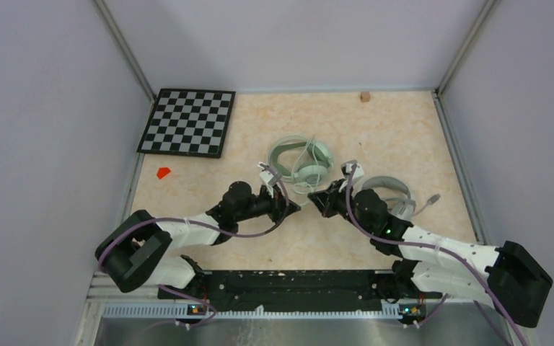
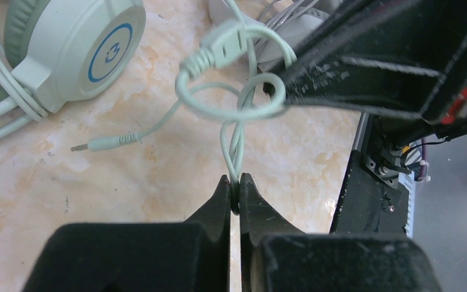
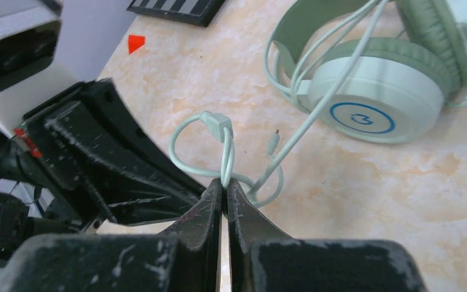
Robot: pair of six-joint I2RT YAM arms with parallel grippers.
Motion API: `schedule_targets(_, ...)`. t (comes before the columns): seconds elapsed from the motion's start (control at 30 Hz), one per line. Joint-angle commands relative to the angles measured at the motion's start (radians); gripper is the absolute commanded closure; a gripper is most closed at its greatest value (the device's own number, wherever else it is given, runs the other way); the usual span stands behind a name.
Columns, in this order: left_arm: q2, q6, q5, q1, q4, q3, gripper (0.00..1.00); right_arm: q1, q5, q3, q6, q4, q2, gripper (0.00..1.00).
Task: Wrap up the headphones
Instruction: Untie the headphones cable at the center of the board.
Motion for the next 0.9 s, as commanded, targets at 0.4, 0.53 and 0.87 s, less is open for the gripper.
schedule_targets(0.4, -0.126, 0.028, -0.108, 0.0, -0.159, -0.008, 1.0, -0.186, 0.015, -0.112, 0.132, -0.014, -0.153, 1.0)
schedule_targets(0.53, -0.172, 0.001, -0.198, 0.0, -0.207, -0.016, 1.0, -0.197, 0.111, -0.125, 0.138, -0.11, -0.222, 1.0)
schedule_targets(0.87, -0.208, 0.043, -0.346, -0.001, -0.361, 0.027, 1.0, -0.203, 0.222, -0.017, 0.0, -0.307, -0.259, 1.0)
